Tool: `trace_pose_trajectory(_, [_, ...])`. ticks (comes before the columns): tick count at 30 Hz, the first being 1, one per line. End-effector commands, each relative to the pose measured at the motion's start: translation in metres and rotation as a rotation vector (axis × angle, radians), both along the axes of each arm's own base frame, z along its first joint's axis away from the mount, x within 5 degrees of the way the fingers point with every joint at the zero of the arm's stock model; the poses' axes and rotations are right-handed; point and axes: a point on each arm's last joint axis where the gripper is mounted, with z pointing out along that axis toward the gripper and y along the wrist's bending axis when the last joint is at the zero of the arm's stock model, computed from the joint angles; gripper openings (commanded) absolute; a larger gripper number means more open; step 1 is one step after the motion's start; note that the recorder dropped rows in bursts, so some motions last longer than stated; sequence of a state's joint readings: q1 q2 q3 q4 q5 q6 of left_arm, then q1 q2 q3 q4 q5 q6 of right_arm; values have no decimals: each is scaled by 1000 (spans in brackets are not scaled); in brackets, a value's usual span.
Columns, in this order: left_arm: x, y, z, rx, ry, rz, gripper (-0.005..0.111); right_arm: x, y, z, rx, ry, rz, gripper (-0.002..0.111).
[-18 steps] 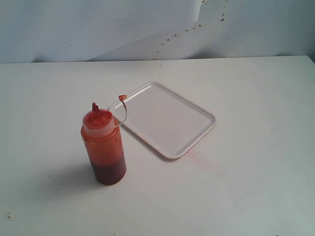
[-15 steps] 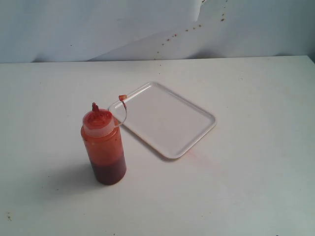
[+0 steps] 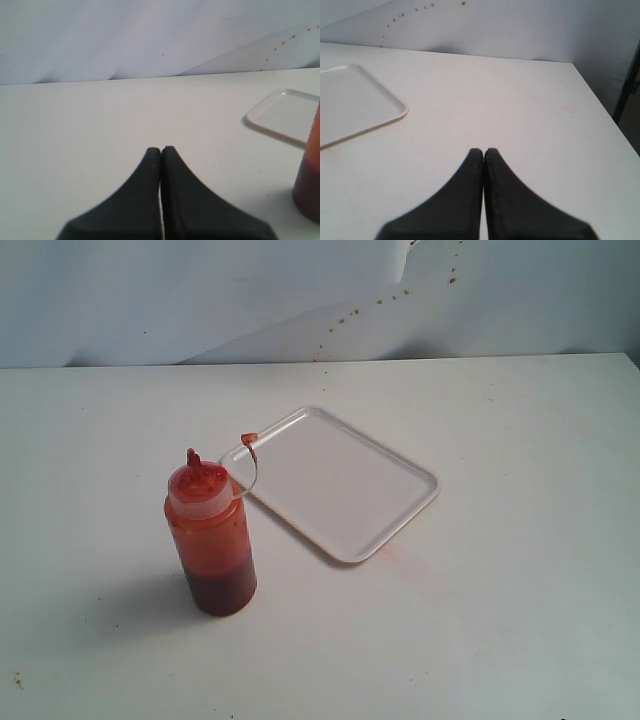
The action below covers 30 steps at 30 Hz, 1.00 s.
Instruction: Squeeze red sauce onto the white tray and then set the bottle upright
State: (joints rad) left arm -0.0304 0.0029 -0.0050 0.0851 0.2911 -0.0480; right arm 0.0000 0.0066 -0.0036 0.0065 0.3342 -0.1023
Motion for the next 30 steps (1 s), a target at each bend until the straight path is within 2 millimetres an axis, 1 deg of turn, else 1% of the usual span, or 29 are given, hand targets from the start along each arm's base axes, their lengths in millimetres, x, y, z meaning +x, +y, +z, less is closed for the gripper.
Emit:
trace_pose_trajectory(1, [0, 0, -1, 1, -3, 2, 0, 0, 0, -1, 7, -2, 0, 0])
trace_pose_trajectory(13, [0, 0, -1, 1, -3, 2, 0, 0, 0, -1, 7, -2, 0, 0])
trace_pose_trajectory(19, [0, 2, -1, 94, -8, 9, 0, 0, 0, -1, 7, -2, 0, 0])
trace_pose_trajectory(30, [0, 2, 0, 94, -10, 8, 0, 0, 0, -1, 7, -2, 0, 0])
